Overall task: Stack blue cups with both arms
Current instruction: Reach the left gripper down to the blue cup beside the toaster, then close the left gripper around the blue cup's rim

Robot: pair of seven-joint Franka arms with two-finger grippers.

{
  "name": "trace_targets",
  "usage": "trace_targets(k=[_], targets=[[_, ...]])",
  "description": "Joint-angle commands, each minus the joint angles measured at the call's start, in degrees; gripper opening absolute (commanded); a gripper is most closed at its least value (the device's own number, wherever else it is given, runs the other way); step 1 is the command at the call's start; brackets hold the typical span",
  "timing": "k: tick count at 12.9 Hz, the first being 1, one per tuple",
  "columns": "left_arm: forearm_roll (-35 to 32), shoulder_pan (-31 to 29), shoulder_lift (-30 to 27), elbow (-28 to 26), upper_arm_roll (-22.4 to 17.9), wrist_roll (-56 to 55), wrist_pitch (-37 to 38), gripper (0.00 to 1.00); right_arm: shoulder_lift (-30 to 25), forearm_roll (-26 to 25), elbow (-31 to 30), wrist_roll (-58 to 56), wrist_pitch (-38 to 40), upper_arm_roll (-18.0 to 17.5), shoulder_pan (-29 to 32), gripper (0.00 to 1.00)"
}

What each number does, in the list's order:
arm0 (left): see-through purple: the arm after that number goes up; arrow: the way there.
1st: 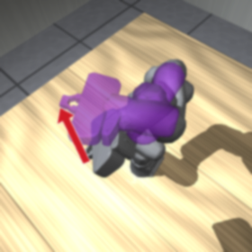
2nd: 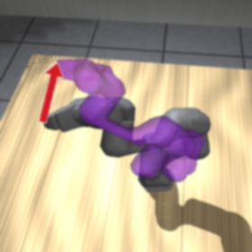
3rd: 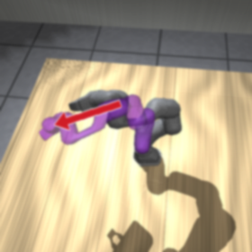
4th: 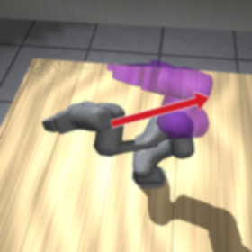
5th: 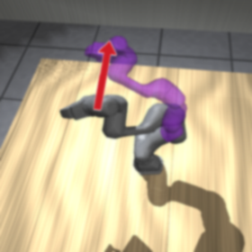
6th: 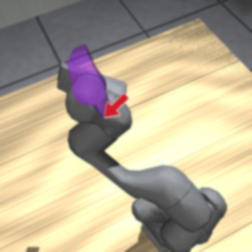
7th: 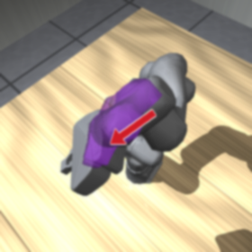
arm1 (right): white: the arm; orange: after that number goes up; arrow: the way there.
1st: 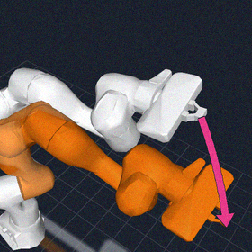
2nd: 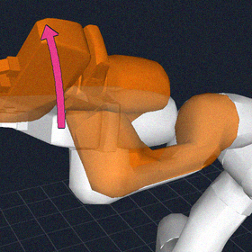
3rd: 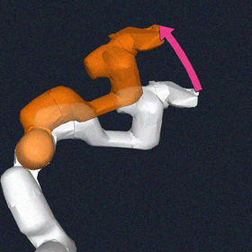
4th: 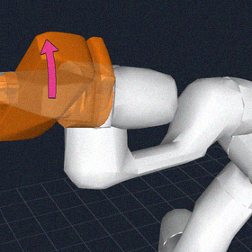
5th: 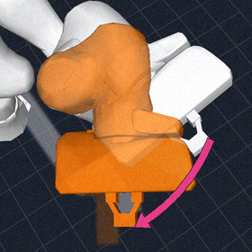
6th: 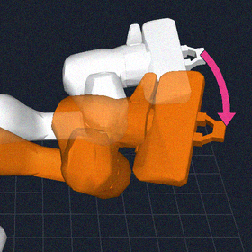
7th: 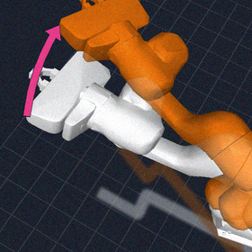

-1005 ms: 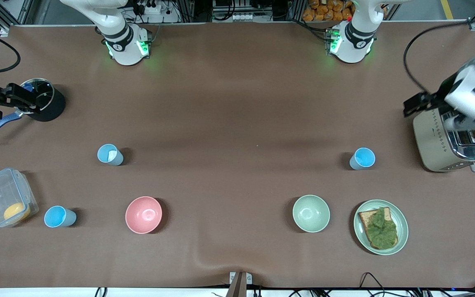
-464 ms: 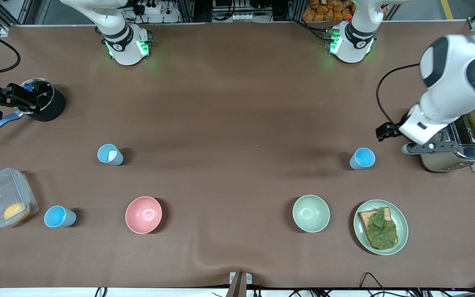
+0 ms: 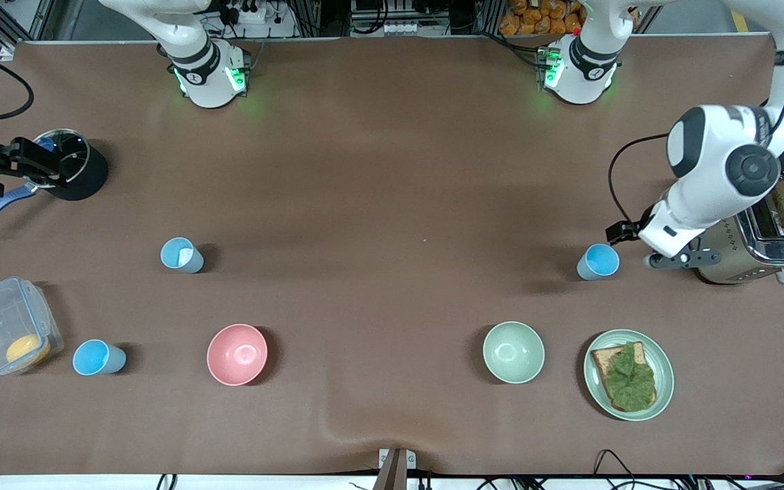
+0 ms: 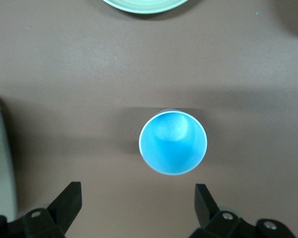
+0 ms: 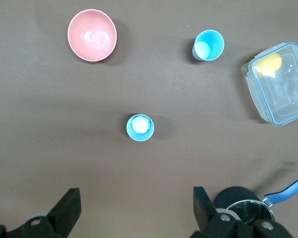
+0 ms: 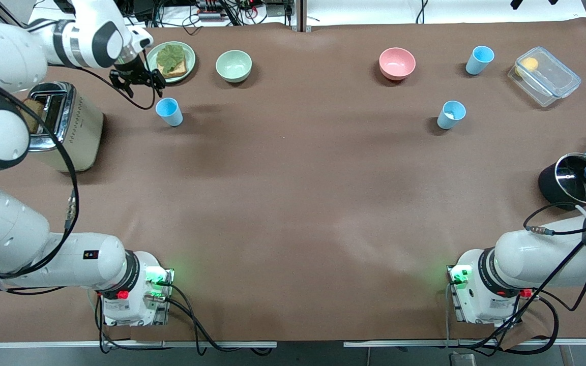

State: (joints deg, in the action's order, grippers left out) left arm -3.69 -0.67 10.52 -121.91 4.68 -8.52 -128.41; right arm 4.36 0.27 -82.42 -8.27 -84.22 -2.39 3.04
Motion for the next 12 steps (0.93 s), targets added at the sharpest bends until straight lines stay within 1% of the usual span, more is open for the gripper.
trace_targets(k=[1, 6, 12], targets=[[-0.5, -0.4, 3.8, 0.5, 0.3, 0.4, -3.9, 1.00, 0.7, -0.5, 1.2, 0.8, 0.8, 0.0, 0.3, 1.00], [-0.5, -0.5, 8.1, 1.7, 0.3, 0.4, -7.3, 1.00, 0.7, -0.7, 1.5, 0.7, 0.4, -0.2, -0.4, 1.00], [-0.5, -1.1, 9.8, 1.7, 0.3, 0.6, -9.1, 1.00, 0.6, -0.6, 1.5, 0.7, 0.5, -0.3, -0.9, 1.00]])
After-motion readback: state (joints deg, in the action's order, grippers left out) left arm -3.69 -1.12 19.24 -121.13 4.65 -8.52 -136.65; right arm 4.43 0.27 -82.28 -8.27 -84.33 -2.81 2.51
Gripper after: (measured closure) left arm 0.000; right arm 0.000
